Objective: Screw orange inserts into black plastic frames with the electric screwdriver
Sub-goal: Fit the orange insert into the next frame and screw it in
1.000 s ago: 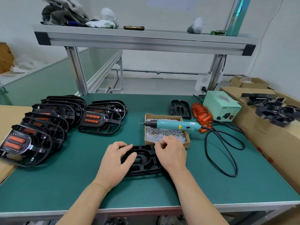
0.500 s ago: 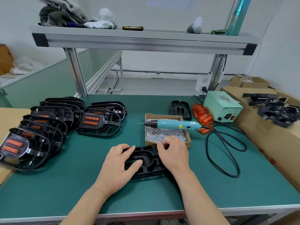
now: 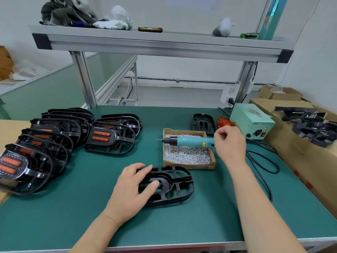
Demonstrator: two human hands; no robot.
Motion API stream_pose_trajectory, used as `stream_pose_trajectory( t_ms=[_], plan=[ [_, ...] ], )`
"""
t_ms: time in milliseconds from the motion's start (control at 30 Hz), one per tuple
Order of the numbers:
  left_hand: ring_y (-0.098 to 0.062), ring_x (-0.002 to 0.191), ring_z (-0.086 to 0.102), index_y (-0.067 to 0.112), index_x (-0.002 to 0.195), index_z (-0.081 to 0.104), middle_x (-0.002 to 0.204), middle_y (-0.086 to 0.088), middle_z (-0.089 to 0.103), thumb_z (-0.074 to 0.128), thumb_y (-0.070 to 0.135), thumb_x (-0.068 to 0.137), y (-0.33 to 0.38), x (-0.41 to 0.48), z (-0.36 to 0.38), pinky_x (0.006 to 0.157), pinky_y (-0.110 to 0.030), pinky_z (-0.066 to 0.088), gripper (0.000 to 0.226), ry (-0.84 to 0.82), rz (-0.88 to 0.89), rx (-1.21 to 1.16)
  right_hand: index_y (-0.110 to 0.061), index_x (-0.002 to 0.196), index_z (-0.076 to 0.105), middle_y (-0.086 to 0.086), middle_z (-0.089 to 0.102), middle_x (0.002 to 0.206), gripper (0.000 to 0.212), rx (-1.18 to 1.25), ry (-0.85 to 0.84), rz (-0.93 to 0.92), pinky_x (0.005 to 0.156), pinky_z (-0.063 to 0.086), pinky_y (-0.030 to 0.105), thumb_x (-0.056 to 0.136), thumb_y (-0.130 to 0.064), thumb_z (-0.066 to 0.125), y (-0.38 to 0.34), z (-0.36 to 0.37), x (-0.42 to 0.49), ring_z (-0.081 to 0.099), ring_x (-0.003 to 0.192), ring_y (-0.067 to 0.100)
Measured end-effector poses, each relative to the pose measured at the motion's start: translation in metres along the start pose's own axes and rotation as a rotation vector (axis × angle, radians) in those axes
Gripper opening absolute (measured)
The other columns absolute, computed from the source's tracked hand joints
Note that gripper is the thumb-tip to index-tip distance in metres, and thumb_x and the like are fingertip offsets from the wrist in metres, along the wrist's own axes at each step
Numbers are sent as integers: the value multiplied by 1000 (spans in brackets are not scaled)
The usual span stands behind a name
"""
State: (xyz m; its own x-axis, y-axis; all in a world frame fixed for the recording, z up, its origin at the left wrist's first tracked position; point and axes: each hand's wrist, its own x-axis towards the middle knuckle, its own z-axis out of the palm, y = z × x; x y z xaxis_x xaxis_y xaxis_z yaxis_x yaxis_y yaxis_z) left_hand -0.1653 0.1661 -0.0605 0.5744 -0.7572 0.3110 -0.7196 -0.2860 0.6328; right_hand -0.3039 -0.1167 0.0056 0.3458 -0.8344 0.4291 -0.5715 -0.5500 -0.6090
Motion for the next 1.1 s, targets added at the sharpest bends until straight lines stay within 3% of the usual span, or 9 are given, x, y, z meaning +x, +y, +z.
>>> stream_pose_trajectory(
  t_ms=[100, 200, 367, 500, 700, 867, 933, 1000, 1100],
  plan=[
    [-1, 130, 36, 26, 138, 57, 131, 16, 47, 40, 71, 82, 1, 0, -2, 110, -23, 30, 74, -18, -19, -12, -19, 105, 72, 7, 64, 114, 18, -116, -57, 63, 89, 49, 38, 91, -17, 59, 16, -1, 34, 60, 104, 29],
    [5, 127, 38, 27, 137, 58, 127, 22, 49, 42, 64, 87, 2, 1, -4, 104, -7, 25, 64, -3, -58, -88, -16, 112, 72, 12, 65, 120, 27, -272, -189, 195, 91, 52, 41, 88, -15, 59, 36, 0, 63, 61, 109, 35],
    [-4, 124, 50, 16, 129, 64, 125, 16, 58, 40, 23, 86, 3, 1, -8, 106, -13, 31, 50, 56, -141, -293, -1, 103, 69, 21, 69, 106, 33, -389, -361, 326, 81, 52, 37, 88, -30, 62, 63, 2, 87, 65, 97, 39],
    [-5, 120, 52, 13, 130, 63, 123, 16, 57, 47, 11, 82, 0, 3, -7, 99, 0, 26, 50, 8, -125, -163, -6, 81, 62, 19, 69, 100, 16, -443, -448, 341, 71, 44, 31, 87, -20, 67, 73, 3, 93, 58, 78, 32],
    [-1, 122, 51, 16, 127, 66, 127, 15, 58, 55, -8, 82, -5, 4, -4, 102, 2, 22, 51, 10, -71, -92, -1, 88, 68, 15, 66, 87, 20, -411, -422, 369, 71, 47, 32, 82, -18, 76, 72, -1, 90, 62, 83, 32],
    [10, 128, 42, 18, 128, 66, 130, 18, 56, 55, -7, 85, -6, 3, -4, 105, 1, 19, 51, 4, -26, -98, -6, 98, 77, 14, 73, 108, 18, -131, -303, 426, 96, 53, 41, 84, -16, 78, 63, -11, 88, 64, 105, 32],
    [8, 130, 43, 19, 128, 66, 131, 19, 56, 55, -7, 86, -7, 3, -3, 107, 0, 20, 50, -2, -15, -96, -17, 83, 76, 10, 73, 104, 3, 1, -243, 421, 93, 51, 39, 84, -15, 77, 57, -16, 85, 63, 103, 28],
    [7, 131, 43, 20, 128, 66, 131, 18, 57, 56, -3, 90, -8, 3, -2, 107, -1, 21, 46, 5, -8, -100, -25, 75, 70, 6, 72, 101, 15, 74, -169, 384, 89, 49, 36, 84, -16, 77, 51, -22, 82, 60, 99, 24],
    [8, 132, 44, 22, 127, 67, 130, 21, 58, 61, 8, 95, -9, 2, 0, 110, -6, 24, 35, 37, 5, -121, -25, 86, 72, 2, 70, 97, 8, 193, -60, 341, 87, 53, 37, 85, -18, 76, 41, -30, 76, 62, 94, 21]
  ],
)
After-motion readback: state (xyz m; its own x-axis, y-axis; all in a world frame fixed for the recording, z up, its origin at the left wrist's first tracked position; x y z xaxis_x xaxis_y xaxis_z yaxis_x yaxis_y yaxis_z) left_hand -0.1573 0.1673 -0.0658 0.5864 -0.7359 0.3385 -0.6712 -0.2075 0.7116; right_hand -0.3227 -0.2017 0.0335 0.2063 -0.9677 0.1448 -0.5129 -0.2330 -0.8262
